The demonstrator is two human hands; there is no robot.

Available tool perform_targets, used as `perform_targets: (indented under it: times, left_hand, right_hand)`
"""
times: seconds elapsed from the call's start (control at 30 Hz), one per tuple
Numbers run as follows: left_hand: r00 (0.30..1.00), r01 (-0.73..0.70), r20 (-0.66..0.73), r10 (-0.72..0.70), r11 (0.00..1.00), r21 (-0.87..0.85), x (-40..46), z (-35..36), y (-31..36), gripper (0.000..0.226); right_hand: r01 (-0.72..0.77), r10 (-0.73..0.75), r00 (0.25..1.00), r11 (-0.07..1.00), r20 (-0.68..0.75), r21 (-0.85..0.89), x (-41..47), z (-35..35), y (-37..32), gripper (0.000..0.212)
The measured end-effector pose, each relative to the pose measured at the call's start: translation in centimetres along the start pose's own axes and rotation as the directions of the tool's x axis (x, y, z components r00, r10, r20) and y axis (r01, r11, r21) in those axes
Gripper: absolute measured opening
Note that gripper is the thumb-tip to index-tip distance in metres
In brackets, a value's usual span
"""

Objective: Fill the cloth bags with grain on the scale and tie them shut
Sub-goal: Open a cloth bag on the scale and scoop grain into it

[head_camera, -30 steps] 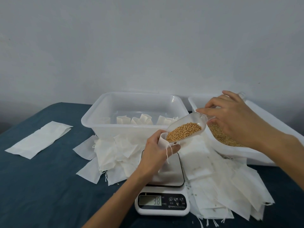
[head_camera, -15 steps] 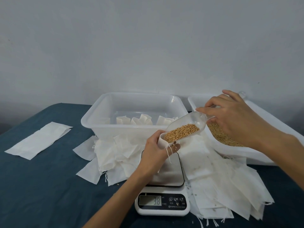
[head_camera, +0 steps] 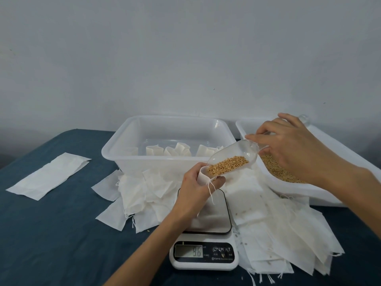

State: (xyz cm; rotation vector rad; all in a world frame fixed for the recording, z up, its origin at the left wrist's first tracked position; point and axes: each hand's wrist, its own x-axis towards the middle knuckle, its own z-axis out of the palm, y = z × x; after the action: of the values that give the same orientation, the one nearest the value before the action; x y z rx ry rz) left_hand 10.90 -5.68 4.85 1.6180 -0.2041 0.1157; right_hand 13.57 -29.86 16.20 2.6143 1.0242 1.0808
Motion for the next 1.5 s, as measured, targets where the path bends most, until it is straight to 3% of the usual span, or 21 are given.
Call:
perform_targets:
  times: [0.83,1.03,1.5]
  left_hand:
    - [0.997,0.063,0.049,-0.057,0.990,-0.126,-0.6,-0.1,1.2,0.024]
    - [0.996,0.083,0.033,-0.079,0.986,-0.145,-0.5,-0.1,1.1,0.038]
    - [0.997,0.081,0.009,-0.081,0.985,-0.149,-0.3,-0.2,0.8,0.037]
  right_hand:
    - [0.005,-0.005,0.999,1.000,0.044,0.003,1.6,-2.1,-0.7,0.049]
    - [0.019,-0.019,0.999,1.000,0.051,-0.006,1.4,-1.9,-0.6,0.051]
    - [0.049,-0.048,0.998,0.998,0.036,-0.036,1.7,-2.1,-1.0,0.049]
